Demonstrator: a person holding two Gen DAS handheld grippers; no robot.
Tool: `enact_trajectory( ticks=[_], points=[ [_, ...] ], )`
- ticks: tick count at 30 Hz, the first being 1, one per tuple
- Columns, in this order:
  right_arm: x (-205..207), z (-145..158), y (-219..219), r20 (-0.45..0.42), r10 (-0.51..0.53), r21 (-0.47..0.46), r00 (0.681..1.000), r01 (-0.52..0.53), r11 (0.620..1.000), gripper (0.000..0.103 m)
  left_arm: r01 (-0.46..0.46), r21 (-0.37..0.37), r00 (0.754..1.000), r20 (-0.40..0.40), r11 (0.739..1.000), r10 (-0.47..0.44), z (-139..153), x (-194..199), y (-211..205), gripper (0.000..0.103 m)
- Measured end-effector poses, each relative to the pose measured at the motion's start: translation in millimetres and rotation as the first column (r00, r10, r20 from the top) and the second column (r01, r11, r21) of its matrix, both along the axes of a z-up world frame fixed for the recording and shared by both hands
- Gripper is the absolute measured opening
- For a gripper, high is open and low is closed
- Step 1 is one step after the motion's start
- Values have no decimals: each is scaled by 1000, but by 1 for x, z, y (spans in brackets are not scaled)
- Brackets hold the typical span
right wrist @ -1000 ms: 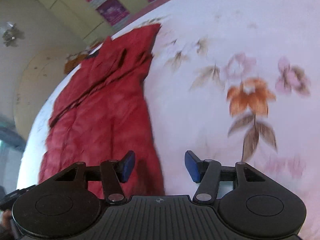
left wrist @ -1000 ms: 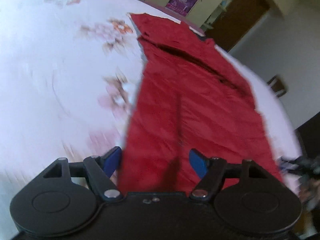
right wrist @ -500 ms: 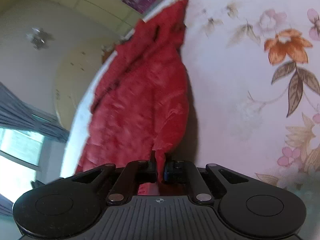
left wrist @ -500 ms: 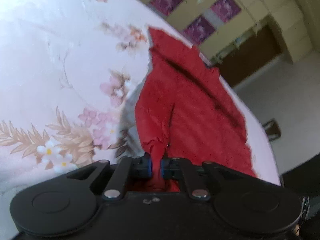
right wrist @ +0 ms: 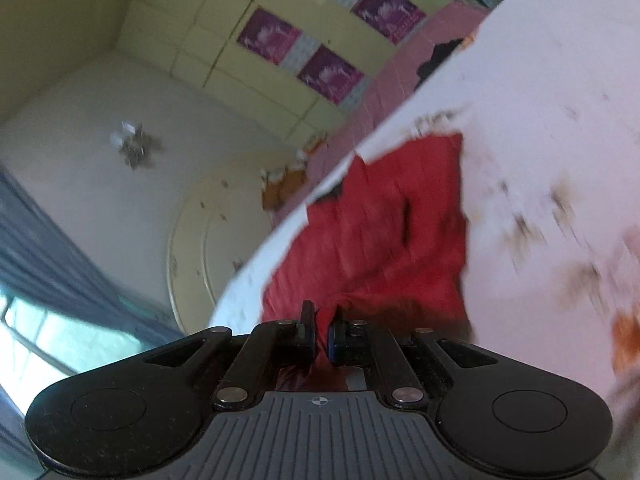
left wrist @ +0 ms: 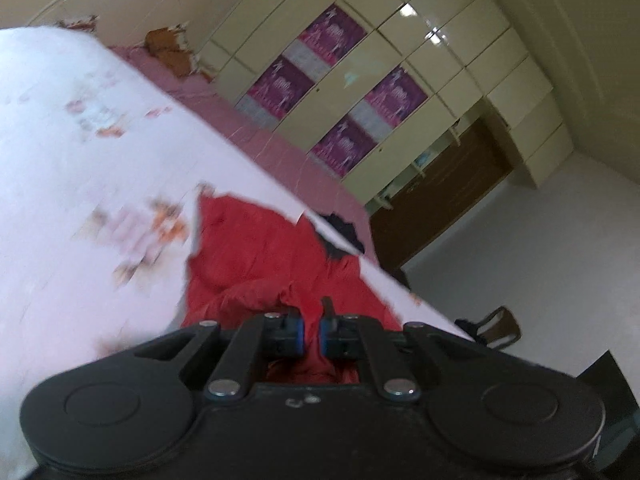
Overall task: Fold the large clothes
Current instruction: 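Lay the hem over the collar and open both grippers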
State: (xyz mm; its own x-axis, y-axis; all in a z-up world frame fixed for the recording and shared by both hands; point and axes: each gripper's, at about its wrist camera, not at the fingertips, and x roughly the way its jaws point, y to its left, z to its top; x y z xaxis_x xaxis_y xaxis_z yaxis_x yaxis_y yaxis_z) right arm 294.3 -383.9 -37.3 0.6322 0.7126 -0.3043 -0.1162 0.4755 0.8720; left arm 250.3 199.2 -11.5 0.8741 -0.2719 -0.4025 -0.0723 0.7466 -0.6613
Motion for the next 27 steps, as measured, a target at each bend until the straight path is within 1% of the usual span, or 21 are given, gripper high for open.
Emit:
enact_trajectory(
  ticks=[4, 8, 11, 13, 15, 16, 17, 18, 19, 20, 21, 22, 23, 24, 26, 27],
  points=[
    [53, 9, 4, -4, -26, 46, 1000, 26, 999, 5, 12, 40, 1000, -1, 999, -12, 10, 57, 3, 7],
    [116, 7, 13, -28, -60, 70, 998, 61, 996, 5, 23, 54, 1000, -15, 998, -22, 12, 126, 11, 6],
    [164, -6, 14, -72, -75, 109, 995, 82, 991, 5, 39, 66, 999, -39, 997, -36, 1, 183, 20, 6],
    [197, -19, 18, -111, -91, 108, 990, 103, 989, 5, 53, 71, 997, -55, 996, -49, -12, 218, 26, 8],
    [226, -34, 20, -141, -116, 120, 983, 133, 984, 6, 59, 87, 997, -53, 995, -54, -27, 249, 31, 17],
    [237, -42, 20, -159, -134, 112, 978, 153, 982, 31, 55, 85, 997, -56, 995, -50, -36, 265, 34, 36],
    [247, -50, 18, -180, -180, 90, 967, 199, 976, 62, 35, 85, 997, -70, 996, -29, -43, 278, 37, 73],
    [249, -54, 17, -162, -252, 50, 954, 263, 964, 103, -7, 101, 997, -79, 995, 15, -50, 286, 40, 90],
    [250, -55, 16, -114, -283, 16, 952, 287, 958, 102, -54, 131, 996, -70, 990, 64, -56, 289, 42, 100],
    [256, -60, 17, -107, -268, -18, 957, 267, 963, 102, -65, 149, 995, -67, 987, 76, -62, 293, 44, 97],
    [260, -66, 18, -127, -254, -55, 959, 249, 967, 102, -41, 142, 994, -92, 989, 55, -70, 299, 48, 94],
    [263, -71, 22, -126, -237, -96, 963, 226, 969, 97, -16, 128, 991, -127, 992, 33, -80, 305, 51, 88],
    [266, -76, 27, -115, -213, -160, 970, 194, 968, 93, -1, 127, 988, -150, 992, 21, -88, 308, 53, 86],
    [269, -80, 33, -121, -195, -220, 973, 165, 961, 89, 14, 142, 985, -172, 990, 11, -96, 310, 54, 84],
    [275, -92, 48, -139, -147, -325, 979, 95, 941, 80, 43, 170, 978, -209, 985, -7, -108, 313, 53, 74],
    [280, -97, 57, -144, -129, -371, 981, 67, 926, 75, 64, 174, 973, -228, 983, -23, -114, 315, 51, 71]
  ],
)
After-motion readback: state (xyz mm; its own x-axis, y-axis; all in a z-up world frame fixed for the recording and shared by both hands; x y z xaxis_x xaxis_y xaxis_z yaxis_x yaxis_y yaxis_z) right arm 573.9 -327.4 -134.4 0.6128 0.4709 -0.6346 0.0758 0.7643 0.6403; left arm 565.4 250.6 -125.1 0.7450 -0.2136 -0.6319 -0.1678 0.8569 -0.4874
